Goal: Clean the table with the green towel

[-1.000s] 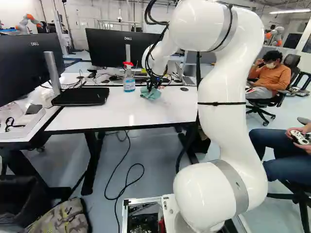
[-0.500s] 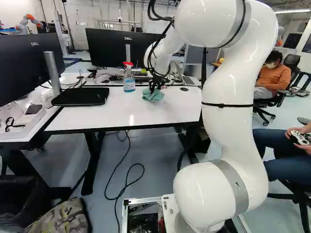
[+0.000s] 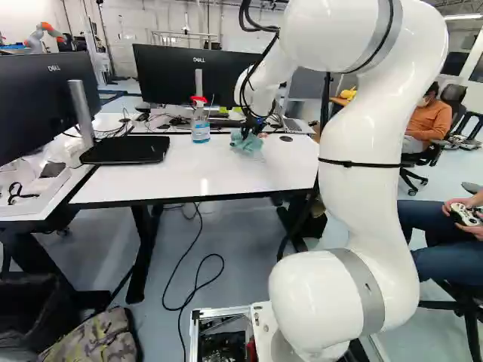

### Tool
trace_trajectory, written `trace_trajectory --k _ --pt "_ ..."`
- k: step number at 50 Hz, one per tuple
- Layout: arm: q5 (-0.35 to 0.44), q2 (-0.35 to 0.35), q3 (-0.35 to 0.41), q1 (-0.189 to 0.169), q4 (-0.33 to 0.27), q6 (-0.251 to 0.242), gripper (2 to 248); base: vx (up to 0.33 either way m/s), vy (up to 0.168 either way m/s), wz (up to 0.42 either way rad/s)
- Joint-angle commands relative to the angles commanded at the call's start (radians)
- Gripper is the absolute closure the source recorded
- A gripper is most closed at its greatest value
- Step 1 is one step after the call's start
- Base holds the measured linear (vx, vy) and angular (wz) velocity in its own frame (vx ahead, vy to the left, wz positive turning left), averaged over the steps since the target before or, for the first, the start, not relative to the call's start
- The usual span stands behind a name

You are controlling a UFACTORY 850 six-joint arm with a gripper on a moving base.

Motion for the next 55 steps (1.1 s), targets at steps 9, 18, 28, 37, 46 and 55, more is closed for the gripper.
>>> trace_trajectory --k 9,18,28,37,46,55 --pt "0.049 0.000 0.000 -0.026 0.000 0.000 194 0.000 0.000 0.000" --pt "0.077 -0.012 -0.002 -0.052 0.000 0.000 194 0.000 0.000 0.000" --pt "0.101 -0.034 -0.007 -0.070 0.000 0.000 194 0.000 0.000 0.000" --pt "0.140 -0.055 -0.012 -0.082 0.000 0.000 194 0.000 0.000 0.000" --pt "0.149 -0.077 -0.016 -0.091 0.000 0.000 194 0.000 0.000 0.000" --pt "0.150 -0.099 -0.021 -0.091 0.000 0.000 194 0.000 0.000 0.000"
